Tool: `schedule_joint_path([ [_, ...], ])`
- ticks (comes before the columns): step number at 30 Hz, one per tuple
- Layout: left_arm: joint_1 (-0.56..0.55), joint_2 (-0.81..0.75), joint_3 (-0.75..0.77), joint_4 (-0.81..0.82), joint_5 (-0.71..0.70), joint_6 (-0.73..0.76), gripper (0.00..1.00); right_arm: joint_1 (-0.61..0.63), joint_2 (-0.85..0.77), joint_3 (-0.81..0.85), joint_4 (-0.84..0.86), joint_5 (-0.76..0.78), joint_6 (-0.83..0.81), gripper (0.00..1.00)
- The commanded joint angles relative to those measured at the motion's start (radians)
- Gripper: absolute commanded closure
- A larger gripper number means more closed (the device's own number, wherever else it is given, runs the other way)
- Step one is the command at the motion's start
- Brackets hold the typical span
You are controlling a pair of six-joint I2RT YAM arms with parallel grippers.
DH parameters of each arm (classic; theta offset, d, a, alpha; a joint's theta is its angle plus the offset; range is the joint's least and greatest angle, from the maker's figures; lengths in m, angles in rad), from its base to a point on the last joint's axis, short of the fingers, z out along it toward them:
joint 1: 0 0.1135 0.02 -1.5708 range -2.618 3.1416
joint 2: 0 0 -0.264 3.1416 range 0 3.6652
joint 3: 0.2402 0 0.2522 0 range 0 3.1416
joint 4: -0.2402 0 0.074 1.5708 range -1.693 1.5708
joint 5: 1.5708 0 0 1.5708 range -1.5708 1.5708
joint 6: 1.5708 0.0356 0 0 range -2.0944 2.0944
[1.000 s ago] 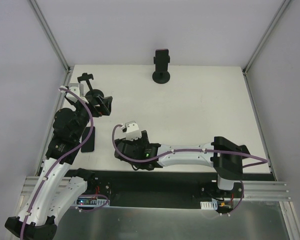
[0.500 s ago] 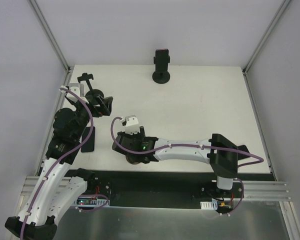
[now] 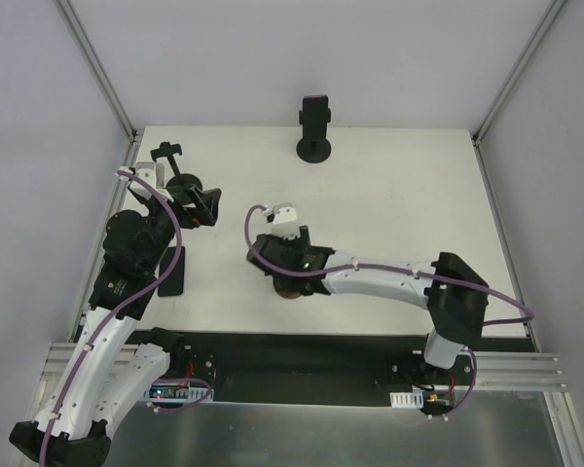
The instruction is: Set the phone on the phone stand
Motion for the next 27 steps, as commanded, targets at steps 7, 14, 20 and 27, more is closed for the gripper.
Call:
schedule_joint_path([
  [7,0.01,0.004,0.007,0.039,0.037,-0.021,0.01,-0.547,-0.069,-0.011,0.344,-0.055,-0.333,0.99],
  [14,0.008,0.017,0.01,0.039,0.057,-0.028,0.01,-0.823,0.28,0.424,0.368,-0.265,-0.435,0.99],
  [20,0.008,0.03,0.015,0.04,0.076,-0.029,0.01,-0.911,0.607,0.911,0.215,-0.285,-0.493,0.99],
  [27,0.011,0.067,0.019,0.039,0.117,-0.043,0.01,-0.947,0.694,1.036,0.29,-0.345,-0.53,0.99],
])
